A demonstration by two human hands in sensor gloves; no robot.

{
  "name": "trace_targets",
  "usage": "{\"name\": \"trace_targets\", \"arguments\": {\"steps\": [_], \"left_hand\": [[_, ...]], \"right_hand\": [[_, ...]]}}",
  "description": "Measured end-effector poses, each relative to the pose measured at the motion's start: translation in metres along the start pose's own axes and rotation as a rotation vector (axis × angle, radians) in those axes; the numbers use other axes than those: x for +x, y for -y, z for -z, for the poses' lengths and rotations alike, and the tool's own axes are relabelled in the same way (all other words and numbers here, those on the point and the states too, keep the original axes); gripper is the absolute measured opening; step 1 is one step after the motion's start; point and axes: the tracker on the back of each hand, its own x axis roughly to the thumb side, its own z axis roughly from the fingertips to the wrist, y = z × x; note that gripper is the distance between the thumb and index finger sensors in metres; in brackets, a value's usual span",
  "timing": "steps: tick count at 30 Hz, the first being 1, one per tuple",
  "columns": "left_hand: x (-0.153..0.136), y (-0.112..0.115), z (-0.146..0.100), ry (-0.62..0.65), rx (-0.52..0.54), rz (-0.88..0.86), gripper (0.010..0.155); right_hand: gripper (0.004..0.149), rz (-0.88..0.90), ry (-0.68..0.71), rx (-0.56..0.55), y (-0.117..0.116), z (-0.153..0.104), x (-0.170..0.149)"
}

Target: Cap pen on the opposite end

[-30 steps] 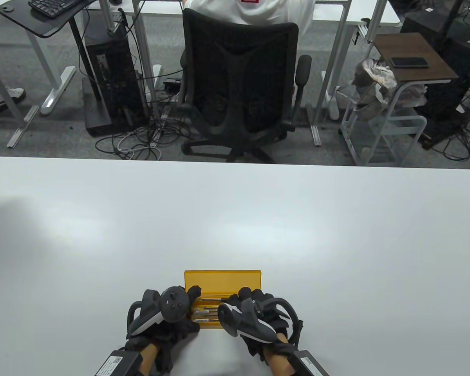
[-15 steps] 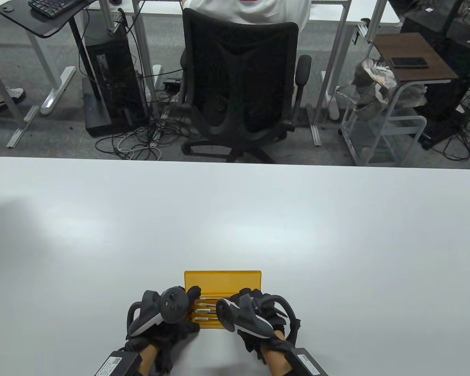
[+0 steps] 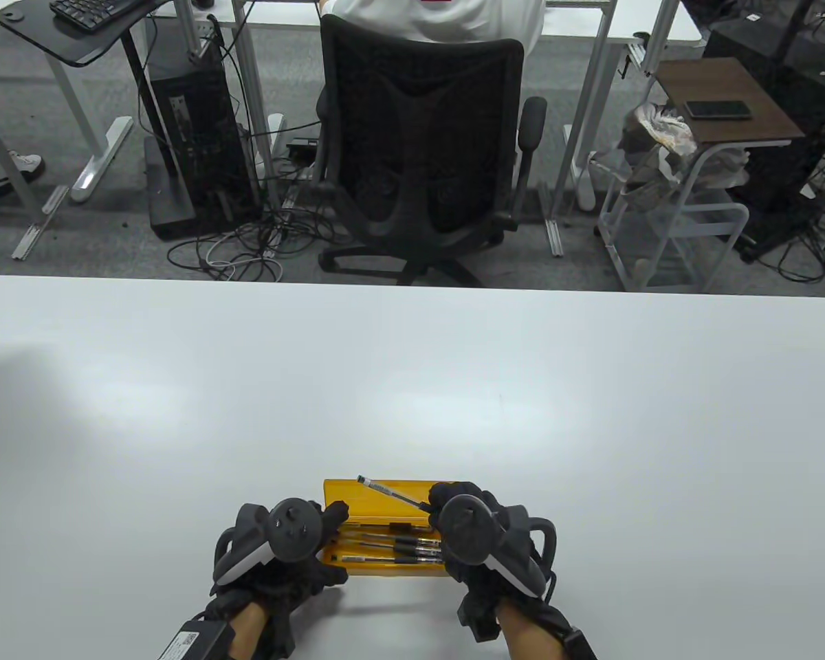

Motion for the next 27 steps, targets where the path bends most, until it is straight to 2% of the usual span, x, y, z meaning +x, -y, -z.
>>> {"name": "trace_targets", "arguments": {"steps": [1,3,5,7,8,9,11,13,15,17,19,21,23,24,25,27], "left_hand": [[0.002,-0.01,-0.009,-0.011,0.008,-0.005,0.085],[0.007,-0.024,-0.026,-0.011,0.117,-0.053,0.079],[0.012,-0.035,-0.04,0.037,0.284,-0.182,0.072],[0.014,-0.033,-0.048,0.088,0.463,-0.525,0.07],[0.014,-0.03,-0.046,0.116,0.452,-0.675,0.072],[0.014,-0.022,-0.042,0.191,0.381,-0.905,0.074],[0.016,-0.01,-0.036,0.272,0.247,-1.206,0.069],[0.015,-0.004,-0.033,0.247,0.215,-1.321,0.059],[0.009,-0.003,-0.033,0.198,0.275,-1.242,0.052],[0.006,-0.006,-0.032,0.243,0.269,-1.16,0.051],[0.006,-0.006,-0.032,0.242,0.264,-1.205,0.051],[0.007,-0.009,-0.032,0.253,0.278,-1.226,0.051],[0.009,-0.014,-0.034,0.235,0.362,-1.073,0.053],[0.011,-0.018,-0.036,0.226,0.425,-0.967,0.054],[0.012,-0.02,-0.035,0.227,0.452,-0.926,0.055],[0.014,-0.021,-0.036,0.225,0.468,-0.933,0.056]], "right_hand": [[0.047,0.088,0.005,-0.002,0.006,-0.001,-0.001],[0.048,0.218,0.016,-0.001,0.016,-0.003,0.0],[0.048,0.331,0.05,0.043,0.02,-0.006,0.006],[0.048,0.387,0.089,0.105,0.015,-0.012,0.017],[0.048,0.388,0.098,0.122,0.011,-0.013,0.02],[0.048,0.385,0.109,0.153,0.006,-0.013,0.025],[0.048,0.38,0.112,0.207,-0.003,-0.012,0.031],[0.048,0.403,0.083,0.267,-0.015,-0.011,0.033],[0.05,0.431,0.03,0.298,-0.02,-0.011,0.034],[0.05,0.44,0.018,0.306,-0.025,-0.01,0.034],[0.05,0.453,0.008,0.341,-0.026,-0.01,0.034],[0.05,0.476,-0.006,0.321,-0.027,-0.01,0.032],[0.049,0.529,0.004,0.332,-0.029,-0.01,0.031],[0.049,0.57,0.026,0.374,-0.032,-0.01,0.03],[0.049,0.591,0.028,0.397,-0.032,-0.011,0.03],[0.048,0.579,0.025,0.354,-0.028,-0.012,0.031]]}}
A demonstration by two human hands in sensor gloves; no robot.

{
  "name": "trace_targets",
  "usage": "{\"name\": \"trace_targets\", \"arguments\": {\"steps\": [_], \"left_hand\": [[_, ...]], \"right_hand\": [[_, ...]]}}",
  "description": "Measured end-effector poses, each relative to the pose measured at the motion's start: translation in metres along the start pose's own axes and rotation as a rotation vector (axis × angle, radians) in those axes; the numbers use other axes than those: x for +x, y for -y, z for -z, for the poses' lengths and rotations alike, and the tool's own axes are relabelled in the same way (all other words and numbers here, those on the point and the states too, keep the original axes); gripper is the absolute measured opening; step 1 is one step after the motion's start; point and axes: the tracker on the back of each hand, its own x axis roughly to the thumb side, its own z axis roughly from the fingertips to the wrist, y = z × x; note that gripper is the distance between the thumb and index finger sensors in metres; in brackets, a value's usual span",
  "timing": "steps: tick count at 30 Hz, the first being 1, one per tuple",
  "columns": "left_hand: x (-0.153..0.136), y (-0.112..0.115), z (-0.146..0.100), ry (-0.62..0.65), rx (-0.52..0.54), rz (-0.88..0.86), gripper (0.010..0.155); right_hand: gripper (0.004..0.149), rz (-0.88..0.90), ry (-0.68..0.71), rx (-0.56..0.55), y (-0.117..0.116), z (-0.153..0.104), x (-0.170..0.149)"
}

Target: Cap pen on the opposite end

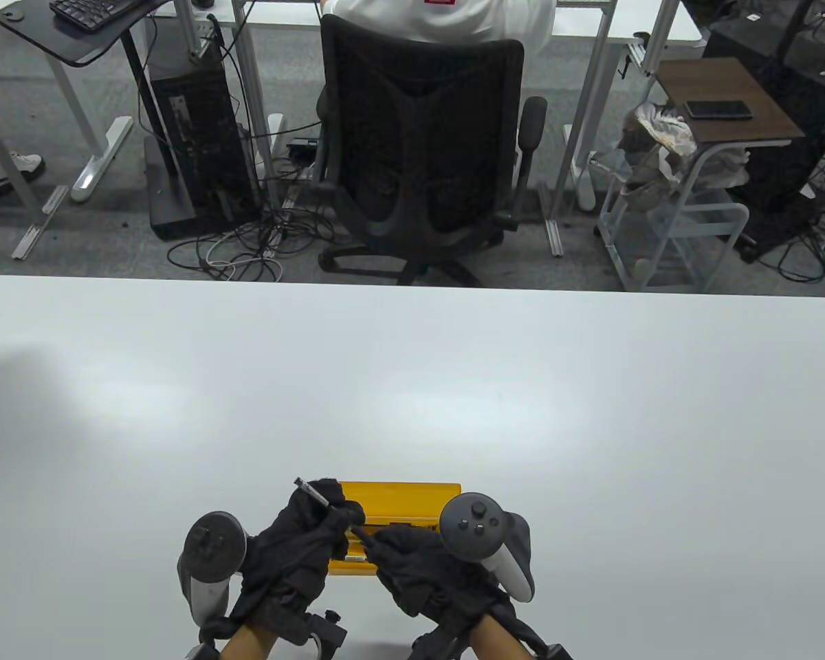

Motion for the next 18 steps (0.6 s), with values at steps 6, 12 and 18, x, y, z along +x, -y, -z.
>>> {"name": "trace_targets", "arguments": {"steps": [6,12,18], "left_hand": [[0.001,-0.061,-0.003,0.06,0.268,0.16,0.055],[0.009,-0.056,-0.005,0.121,0.217,0.296,0.056],[0.021,-0.04,-0.008,0.219,0.137,0.539,0.053]], "right_hand": [[0.047,-0.157,-0.03,-0.296,0.033,-0.011,0.001],[0.047,-0.089,-0.066,-0.375,0.05,-0.013,-0.012],[0.046,-0.109,-0.052,-0.344,0.048,-0.012,-0.015]]}}
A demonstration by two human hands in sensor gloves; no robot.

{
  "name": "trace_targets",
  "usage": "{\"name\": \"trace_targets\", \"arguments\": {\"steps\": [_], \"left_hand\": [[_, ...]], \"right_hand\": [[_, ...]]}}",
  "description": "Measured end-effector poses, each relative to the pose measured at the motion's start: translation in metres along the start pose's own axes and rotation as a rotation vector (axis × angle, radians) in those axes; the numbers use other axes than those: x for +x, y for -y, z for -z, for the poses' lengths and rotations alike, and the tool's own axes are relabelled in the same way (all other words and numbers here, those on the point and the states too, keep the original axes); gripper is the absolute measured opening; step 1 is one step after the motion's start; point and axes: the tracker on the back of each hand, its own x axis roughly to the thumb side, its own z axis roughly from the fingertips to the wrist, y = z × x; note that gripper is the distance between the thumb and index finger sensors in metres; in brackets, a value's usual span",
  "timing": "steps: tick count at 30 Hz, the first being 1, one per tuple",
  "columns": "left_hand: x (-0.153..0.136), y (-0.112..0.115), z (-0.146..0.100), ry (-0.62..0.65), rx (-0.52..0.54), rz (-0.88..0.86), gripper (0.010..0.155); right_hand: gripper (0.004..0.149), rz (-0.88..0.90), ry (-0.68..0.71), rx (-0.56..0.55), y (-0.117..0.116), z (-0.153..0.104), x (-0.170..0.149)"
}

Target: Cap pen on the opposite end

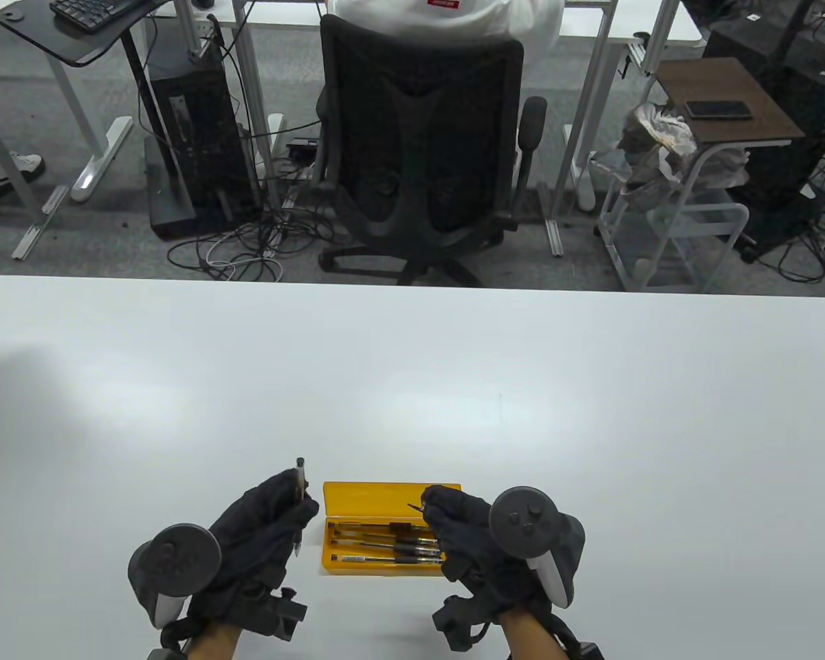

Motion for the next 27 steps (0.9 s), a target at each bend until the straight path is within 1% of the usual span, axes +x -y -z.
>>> {"name": "trace_targets", "arguments": {"steps": [4,5,8,12,19,27], "left_hand": [[0.02,0.012,0.001,0.152,-0.096,0.305,0.049],[0.025,0.015,0.001,0.187,-0.12,0.359,0.048],[0.034,0.023,-0.001,0.242,-0.155,0.454,0.046],[0.038,0.026,-0.002,0.266,-0.166,0.47,0.046],[0.04,0.031,-0.002,0.284,-0.192,0.466,0.046],[0.045,0.036,-0.003,0.303,-0.211,0.469,0.046]], "right_hand": [[0.046,-0.078,0.048,-0.023,-0.002,-0.001,0.005],[0.046,-0.084,0.06,-0.029,-0.002,-0.002,0.007],[0.046,-0.103,0.088,-0.025,-0.003,-0.005,0.01],[0.046,-0.144,0.122,-0.011,-0.008,-0.006,0.013],[0.046,-0.142,0.182,0.018,-0.016,-0.007,0.019],[0.047,-0.106,0.177,0.048,-0.021,-0.007,0.017]]}}
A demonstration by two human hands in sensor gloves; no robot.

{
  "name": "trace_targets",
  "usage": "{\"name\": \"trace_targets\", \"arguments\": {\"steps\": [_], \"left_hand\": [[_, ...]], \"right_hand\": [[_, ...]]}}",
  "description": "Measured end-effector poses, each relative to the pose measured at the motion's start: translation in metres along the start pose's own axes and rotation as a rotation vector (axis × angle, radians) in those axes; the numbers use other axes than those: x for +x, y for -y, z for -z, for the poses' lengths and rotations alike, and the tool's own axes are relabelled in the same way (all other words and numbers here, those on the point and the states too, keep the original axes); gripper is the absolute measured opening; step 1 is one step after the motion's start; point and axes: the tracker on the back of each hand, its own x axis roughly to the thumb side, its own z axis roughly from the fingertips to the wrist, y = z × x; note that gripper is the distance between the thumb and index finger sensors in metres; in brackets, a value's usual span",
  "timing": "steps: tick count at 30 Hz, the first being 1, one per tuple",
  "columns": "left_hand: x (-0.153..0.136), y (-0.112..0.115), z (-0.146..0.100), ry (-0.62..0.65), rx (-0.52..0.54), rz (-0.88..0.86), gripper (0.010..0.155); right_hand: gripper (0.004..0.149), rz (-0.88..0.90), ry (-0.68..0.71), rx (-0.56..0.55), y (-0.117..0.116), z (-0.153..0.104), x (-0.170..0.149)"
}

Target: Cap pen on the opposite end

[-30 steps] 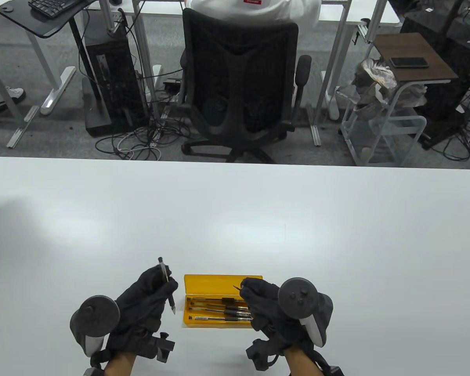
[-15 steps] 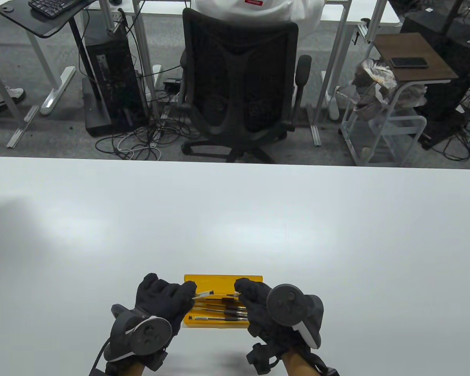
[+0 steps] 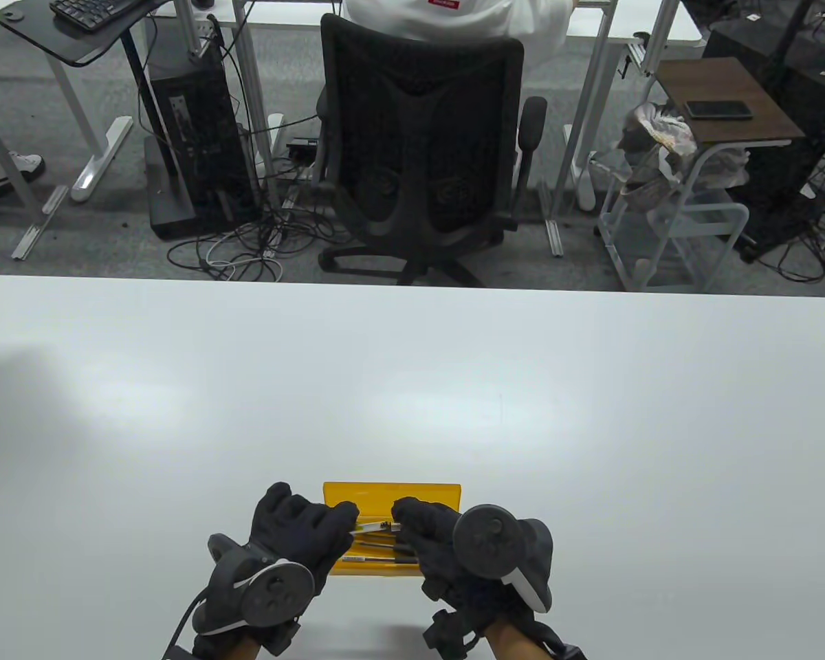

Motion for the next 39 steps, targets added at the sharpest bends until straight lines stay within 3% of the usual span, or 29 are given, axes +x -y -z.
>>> {"name": "trace_targets", "arguments": {"steps": [9,17,19,25,27,29,32,34,36,39], "left_hand": [[0.007,0.002,0.0,0.041,-0.019,0.015,0.045],[0.018,-0.003,0.002,0.075,0.021,0.087,0.045],[0.016,-0.005,0.001,0.077,0.036,0.126,0.045],[0.019,-0.001,0.001,0.12,0.005,0.211,0.046],[0.017,0.0,0.001,0.101,-0.001,0.167,0.048],[0.013,-0.004,0.0,0.064,0.041,0.091,0.059],[-0.005,-0.013,-0.007,-0.125,0.159,-0.162,0.065],[-0.021,-0.008,-0.009,-0.341,0.161,-0.529,0.061],[-0.033,0.005,-0.014,-0.478,0.146,-0.878,0.058],[-0.042,0.021,-0.016,-0.498,0.1,-1.245,0.058]], "right_hand": [[0.047,-0.043,0.039,0.066,-0.005,-0.001,0.005],[0.048,-0.23,0.117,-0.004,-0.003,-0.006,0.026],[0.049,-0.216,0.117,0.037,-0.006,-0.006,0.026],[0.048,-0.413,0.085,0.134,-0.021,-0.006,0.027],[0.048,-0.378,0.053,0.158,-0.021,-0.004,0.022],[0.048,-0.385,-0.025,0.154,-0.02,-0.001,0.016],[0.048,-0.326,-0.097,0.045,-0.01,0.001,0.005],[0.048,-0.199,-0.08,-0.003,-0.003,-0.001,0.004],[0.048,-0.067,-0.071,-0.042,0.0,-0.001,0.003],[0.048,0.138,-0.023,0.051,-0.005,0.001,0.003]]}}
